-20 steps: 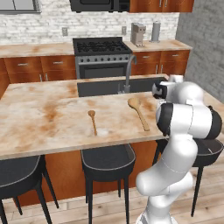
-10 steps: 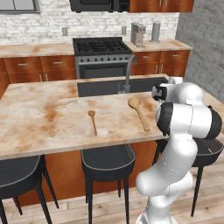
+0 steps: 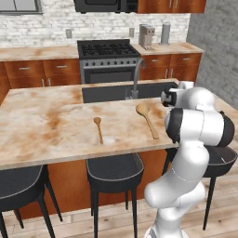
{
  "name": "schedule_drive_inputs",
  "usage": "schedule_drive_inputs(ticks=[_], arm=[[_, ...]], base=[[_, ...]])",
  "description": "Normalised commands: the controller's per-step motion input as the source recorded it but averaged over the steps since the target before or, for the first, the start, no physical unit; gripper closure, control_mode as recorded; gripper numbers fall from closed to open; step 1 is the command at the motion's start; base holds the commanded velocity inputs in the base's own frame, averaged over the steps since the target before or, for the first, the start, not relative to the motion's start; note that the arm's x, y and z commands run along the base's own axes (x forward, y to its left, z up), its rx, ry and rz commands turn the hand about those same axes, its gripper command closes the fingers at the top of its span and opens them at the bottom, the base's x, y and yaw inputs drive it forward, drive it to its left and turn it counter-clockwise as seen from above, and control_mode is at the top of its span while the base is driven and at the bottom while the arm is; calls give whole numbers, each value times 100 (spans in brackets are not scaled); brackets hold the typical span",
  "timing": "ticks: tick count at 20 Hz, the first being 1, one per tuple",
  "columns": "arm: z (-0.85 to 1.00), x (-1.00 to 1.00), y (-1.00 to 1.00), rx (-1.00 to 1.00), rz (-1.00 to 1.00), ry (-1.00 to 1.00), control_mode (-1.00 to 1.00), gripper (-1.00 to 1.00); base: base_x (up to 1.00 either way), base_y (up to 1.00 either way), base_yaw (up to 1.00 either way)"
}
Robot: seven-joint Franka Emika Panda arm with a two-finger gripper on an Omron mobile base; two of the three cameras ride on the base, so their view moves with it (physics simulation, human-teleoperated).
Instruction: Pick up the metallic utensils from the counter and place them in the open drawer. Make sure not to pick up any wooden utensils.
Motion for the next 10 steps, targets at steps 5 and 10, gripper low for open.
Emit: schedule_drive_inputs(ticks=[5, 10], arm=[[-8, 35, 0, 0, 0, 0, -100, -100], [-13, 14, 0, 0, 0, 0, -100, -100]], base=[[0, 0, 0], [0, 0, 0]])
